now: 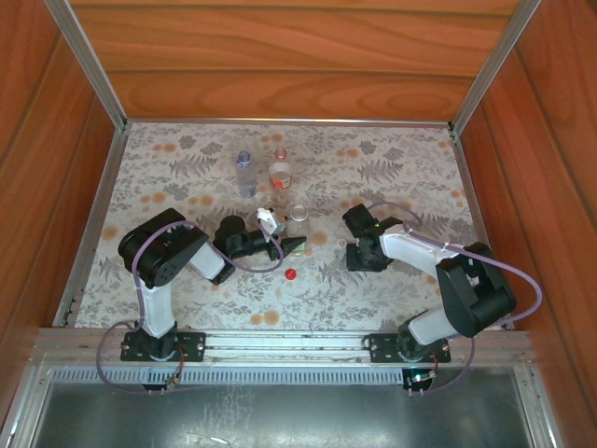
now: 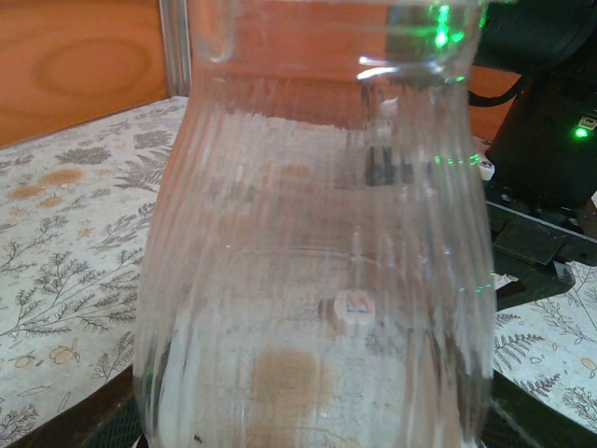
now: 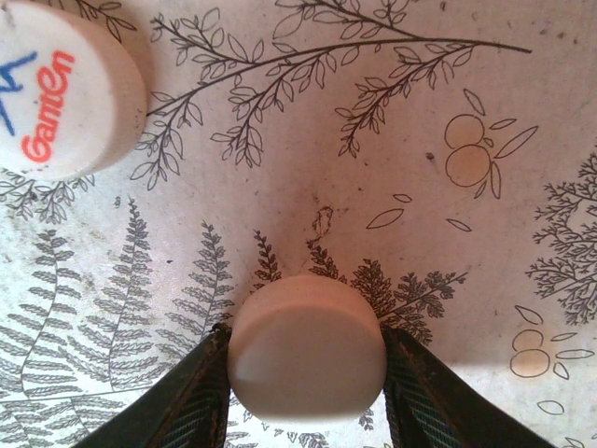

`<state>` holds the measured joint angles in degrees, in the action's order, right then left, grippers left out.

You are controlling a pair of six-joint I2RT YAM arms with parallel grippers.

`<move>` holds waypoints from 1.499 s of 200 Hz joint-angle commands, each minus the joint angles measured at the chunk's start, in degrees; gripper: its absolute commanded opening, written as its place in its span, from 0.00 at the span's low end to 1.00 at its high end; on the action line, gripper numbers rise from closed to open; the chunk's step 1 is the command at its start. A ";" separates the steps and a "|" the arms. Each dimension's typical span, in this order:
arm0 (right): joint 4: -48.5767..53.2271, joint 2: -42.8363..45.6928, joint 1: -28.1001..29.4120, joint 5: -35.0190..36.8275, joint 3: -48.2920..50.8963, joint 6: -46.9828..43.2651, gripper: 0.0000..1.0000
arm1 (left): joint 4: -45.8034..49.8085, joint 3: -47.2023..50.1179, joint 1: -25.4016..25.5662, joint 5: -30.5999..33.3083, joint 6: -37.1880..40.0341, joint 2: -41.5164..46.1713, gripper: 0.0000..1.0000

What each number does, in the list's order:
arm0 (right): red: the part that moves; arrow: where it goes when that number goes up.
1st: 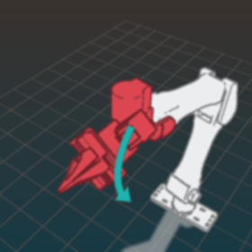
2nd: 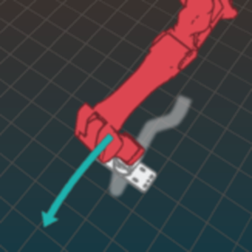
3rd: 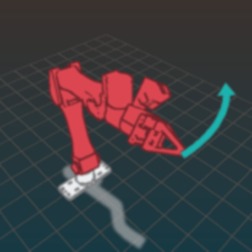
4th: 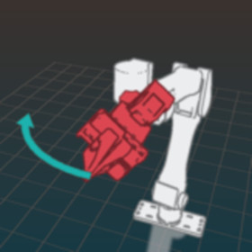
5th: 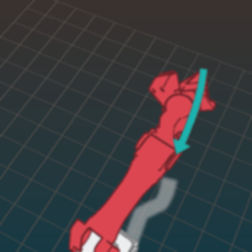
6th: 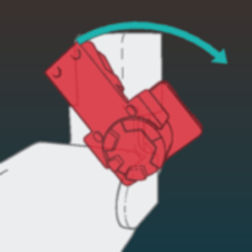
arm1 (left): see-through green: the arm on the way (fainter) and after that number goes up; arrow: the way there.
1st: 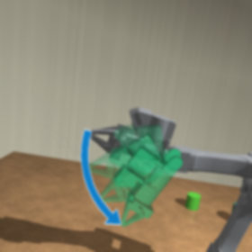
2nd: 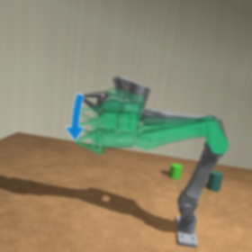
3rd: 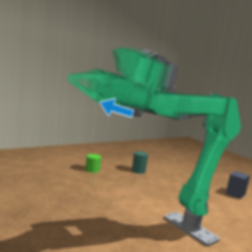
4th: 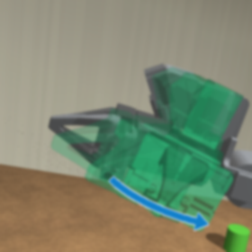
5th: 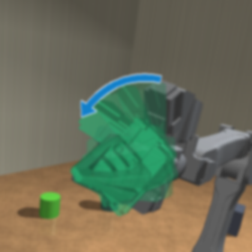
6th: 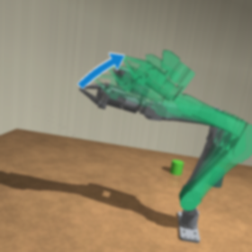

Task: Screw on the bottle caps

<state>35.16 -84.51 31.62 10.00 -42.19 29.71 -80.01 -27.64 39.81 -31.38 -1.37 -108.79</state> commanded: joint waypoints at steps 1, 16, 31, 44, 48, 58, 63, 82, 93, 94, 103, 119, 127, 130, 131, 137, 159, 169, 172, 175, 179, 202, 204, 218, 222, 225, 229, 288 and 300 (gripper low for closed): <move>2.21 1.68 0.55 0.03 -1.44 -0.05 0.46 | -1.12 -0.60 -0.09 -1.41 -0.70 -1.59 0.63; 3.33 2.19 0.55 0.11 -2.20 -0.34 0.46 | -1.12 -0.92 -0.15 -1.63 -0.66 -1.86 0.63; 4.53 2.74 0.55 0.28 -3.10 -0.83 0.45 | -1.12 -1.19 -0.11 -1.71 -0.58 -2.11 0.63; 5.66 3.21 0.54 0.24 -4.15 -1.36 0.45 | -1.11 -1.44 -0.12 -1.78 -0.39 -2.30 0.63; 6.10 3.34 0.55 0.25 -4.50 -1.55 0.45 | -1.12 -1.54 -0.15 -1.78 -0.32 -2.38 0.63; 7.31 3.63 0.55 0.12 -5.61 -2.13 0.45 | -1.12 -1.70 -0.15 -2.01 -0.14 -2.56 0.63; 7.96 3.76 0.55 -0.01 -6.19 -2.42 0.45 | -1.12 -1.79 -0.16 -2.10 -0.14 -2.58 0.63; 10.52 4.12 0.55 -0.71 -8.95 -4.06 0.45 | -1.12 -2.11 -0.17 -2.20 -0.04 -2.80 0.63; 12.16 4.19 0.64 -0.98 -10.75 -5.10 0.45 | -1.12 -2.25 -0.16 -2.29 0.03 -2.83 0.63; 12.27 4.23 0.64 -1.01 -10.86 -5.19 0.45 | -1.12 -2.25 -0.17 -2.29 -0.01 -2.83 0.63; 13.53 4.18 0.64 -1.04 -12.44 -5.96 0.45 | -1.12 -2.40 -0.16 -2.34 0.05 -2.89 0.63; 16.76 3.78 0.66 -1.05 -15.97 -7.33 0.45 | -1.12 -2.40 -0.13 -2.40 0.10 -2.83 0.63; 18.35 3.44 0.88 -1.03 -17.97 -8.07 0.45 | -1.12 -2.34 -0.15 -2.46 0.31 -2.92 0.63; 18.94 3.28 0.89 -0.91 -18.75 -8.28 0.45 | -1.10 -2.34 -0.09 -2.54 0.39 -2.92 0.63; 18.94 3.28 0.89 -0.91 -18.75 -8.28 0.45 | -1.11 -2.34 -0.13 -2.50 0.39 -2.92 0.63; 20.20 3.02 1.12 -0.94 -20.42 -8.88 0.45 | -1.12 -2.38 -0.10 -2.47 0.45 -2.92 0.63; 23.64 2.03 1.76 -0.77 -25.75 -10.34 0.45 | -1.12 -2.50 -0.13 -2.48 0.66 -3.31 0.63; 24.84 1.46 2.15 -0.81 -28.11 -11.00 0.45 | -1.12 -2.51 -0.11 -2.64 0.75 -3.48 0.63; 25.62 1.18 2.32 -0.78 -29.26 -11.34 0.44 | -1.12 -2.51 -0.17 -2.69 0.75 -3.50 0.63; 26.20 0.92 2.51 -0.78 -30.25 -11.56 0.44 | -1.12 -2.55 -0.17 -2.70 0.75 -3.52 0.63; 26.94 0.52 2.69 -0.72 -31.54 -11.86 0.44 | -1.12 -2.63 -0.15 -2.80 0.67 -3.57 0.63; 31.08 -1.73 4.17 0.18 -39.17 -13.63 0.45 | -1.12 -2.60 -0.10 -3.33 1.13 -3.79 0.63; 31.23 -1.85 4.25 0.19 -39.44 -13.72 0.45 | -1.12 -2.60 -0.13 -3.41 1.20 -3.77 0.63; 33.34 -3.53 5.10 0.34 -44.07 -14.78 0.45 | -1.11 -2.52 -0.16 -3.54 1.58 -3.71 0.63; 33.85 -3.82 5.35 0.26 -45.01 -14.99 0.45 | -1.07 -2.52 -0.13 -3.46 1.74 -3.71 0.63; 34.41 -4.42 5.61 0.28 -46.22 -15.31 0.45 | -1.11 -2.47 -0.17 -3.48 1.80 -3.71 0.63; 34.87 -4.77 5.79 0.28 -47.11 -15.53 0.45 | -1.12 -2.48 -0.15 -3.51 1.84 -3.71 0.63; 43.28 -15.45 11.01 0.72 -66.22 -18.99 0.45 | -1.07 -2.51 -0.17 -3.53 2.23 -4.31 0.63; 44.38 -17.18 11.99 0.77 -69.10 -19.41 0.45 | -1.11 -2.53 -0.11 -3.52 2.42 -4.32 0.63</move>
<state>73.45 -98.17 41.36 10.44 -105.51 12.73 -81.62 -29.69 39.79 -33.41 0.19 -111.46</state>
